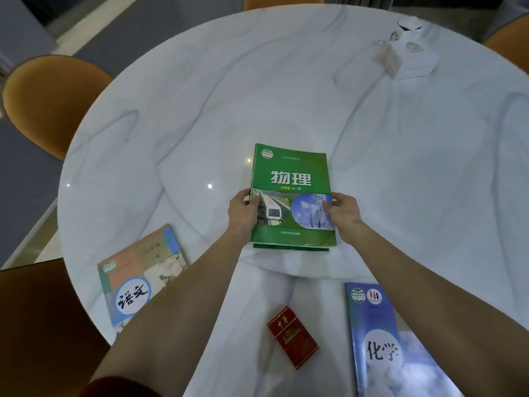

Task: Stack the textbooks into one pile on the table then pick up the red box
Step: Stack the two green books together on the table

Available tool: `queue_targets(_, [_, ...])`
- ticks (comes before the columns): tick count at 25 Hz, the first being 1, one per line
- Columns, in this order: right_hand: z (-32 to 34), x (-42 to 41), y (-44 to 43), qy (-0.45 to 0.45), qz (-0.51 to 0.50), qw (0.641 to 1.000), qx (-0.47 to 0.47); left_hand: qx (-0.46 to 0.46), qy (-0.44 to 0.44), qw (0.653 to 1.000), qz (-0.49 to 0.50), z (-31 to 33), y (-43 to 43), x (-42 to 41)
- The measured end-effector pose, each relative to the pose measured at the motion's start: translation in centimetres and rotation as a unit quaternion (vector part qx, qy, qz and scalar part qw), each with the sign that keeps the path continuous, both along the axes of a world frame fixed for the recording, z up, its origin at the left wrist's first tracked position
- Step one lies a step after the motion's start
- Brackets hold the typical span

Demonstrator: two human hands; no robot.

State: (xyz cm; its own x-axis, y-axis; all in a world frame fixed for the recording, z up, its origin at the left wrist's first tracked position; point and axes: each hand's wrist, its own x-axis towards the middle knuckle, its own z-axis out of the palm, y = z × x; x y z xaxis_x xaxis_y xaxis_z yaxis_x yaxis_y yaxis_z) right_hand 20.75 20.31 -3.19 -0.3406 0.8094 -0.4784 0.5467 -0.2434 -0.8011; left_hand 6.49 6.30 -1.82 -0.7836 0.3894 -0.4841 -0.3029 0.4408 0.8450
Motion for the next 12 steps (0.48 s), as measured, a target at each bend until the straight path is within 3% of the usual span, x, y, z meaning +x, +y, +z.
queue_targets(6, [-0.3,-0.9,0.0,-0.113,0.073,0.984,0.118,-0.091,0.145,0.983,-0.070,-1.0,0.0,0.3])
queue_targets(12, [-0.9,-1.3,0.6,-0.153,0.098,0.972,0.146,-0.218,0.214,0.943,-0.130,-1.9,0.6,0.5])
